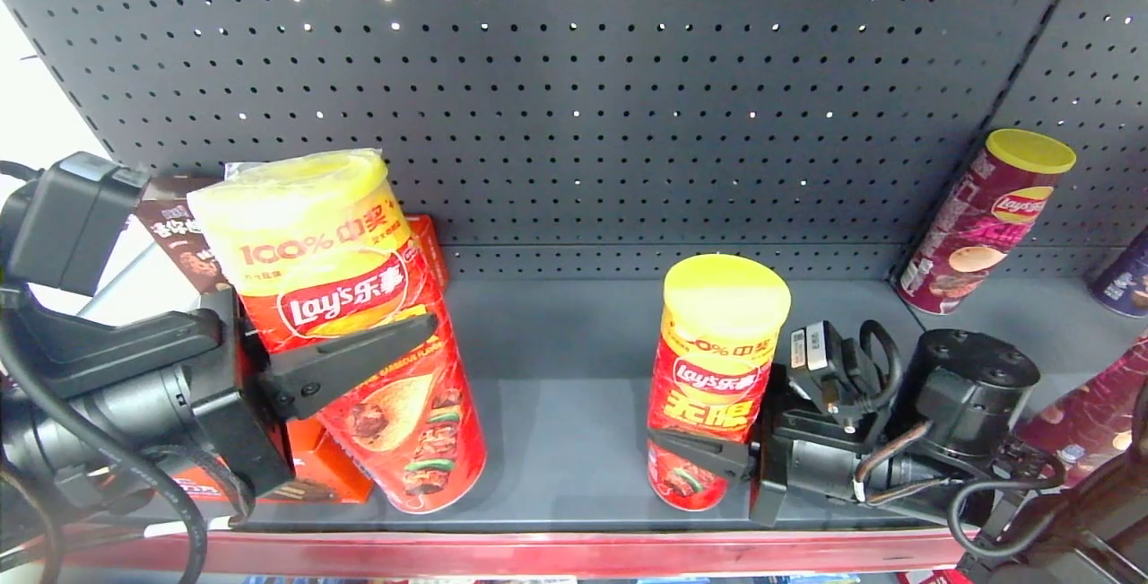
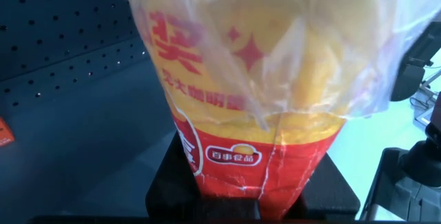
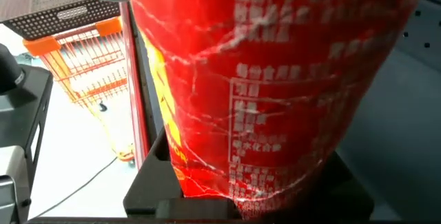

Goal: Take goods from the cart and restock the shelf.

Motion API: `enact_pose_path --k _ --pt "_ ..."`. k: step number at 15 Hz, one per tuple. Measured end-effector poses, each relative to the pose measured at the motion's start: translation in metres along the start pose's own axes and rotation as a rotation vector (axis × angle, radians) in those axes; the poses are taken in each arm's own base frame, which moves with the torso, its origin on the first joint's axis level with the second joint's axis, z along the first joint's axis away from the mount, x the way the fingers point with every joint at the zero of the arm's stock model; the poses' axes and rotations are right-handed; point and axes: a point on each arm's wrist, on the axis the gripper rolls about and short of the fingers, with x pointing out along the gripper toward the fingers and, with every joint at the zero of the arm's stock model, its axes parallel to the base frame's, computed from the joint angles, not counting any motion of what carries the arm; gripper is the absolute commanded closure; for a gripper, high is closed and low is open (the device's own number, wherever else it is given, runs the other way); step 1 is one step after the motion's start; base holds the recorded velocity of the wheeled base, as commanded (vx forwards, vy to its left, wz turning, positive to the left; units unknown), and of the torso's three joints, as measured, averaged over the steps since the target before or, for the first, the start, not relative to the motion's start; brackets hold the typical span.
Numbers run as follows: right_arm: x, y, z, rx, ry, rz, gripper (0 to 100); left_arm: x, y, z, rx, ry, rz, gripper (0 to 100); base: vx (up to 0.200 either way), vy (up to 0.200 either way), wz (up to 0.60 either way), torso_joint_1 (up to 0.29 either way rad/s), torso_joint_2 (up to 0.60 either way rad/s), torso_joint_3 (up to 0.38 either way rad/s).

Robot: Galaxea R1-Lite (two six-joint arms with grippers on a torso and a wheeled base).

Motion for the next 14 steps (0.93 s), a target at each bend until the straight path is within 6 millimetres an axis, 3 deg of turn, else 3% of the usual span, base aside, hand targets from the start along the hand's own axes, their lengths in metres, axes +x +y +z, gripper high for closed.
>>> enact_pose_path --k 1,7,14 --pt "0.000 0.000 -0.001 0.000 0.003 0.001 0 0.000 0.000 0.000 0.000 0.000 0.000 100 0.000 0.000 0.00 0.000 0.00 0.000" --pt "-0.011 0.001 -0.001 -0.001 0.005 -0.024 0 -0.002 0.003 0.000 0.003 -0.003 0.019 100 0.000 0.000 0.00 0.000 0.00 0.000" --pt "-0.065 0.032 0.036 -0.037 -0.040 -0.060 0 -0.002 0.003 0.001 0.005 -0.004 0.015 100 0.000 0.000 0.00 0.000 0.00 0.000"
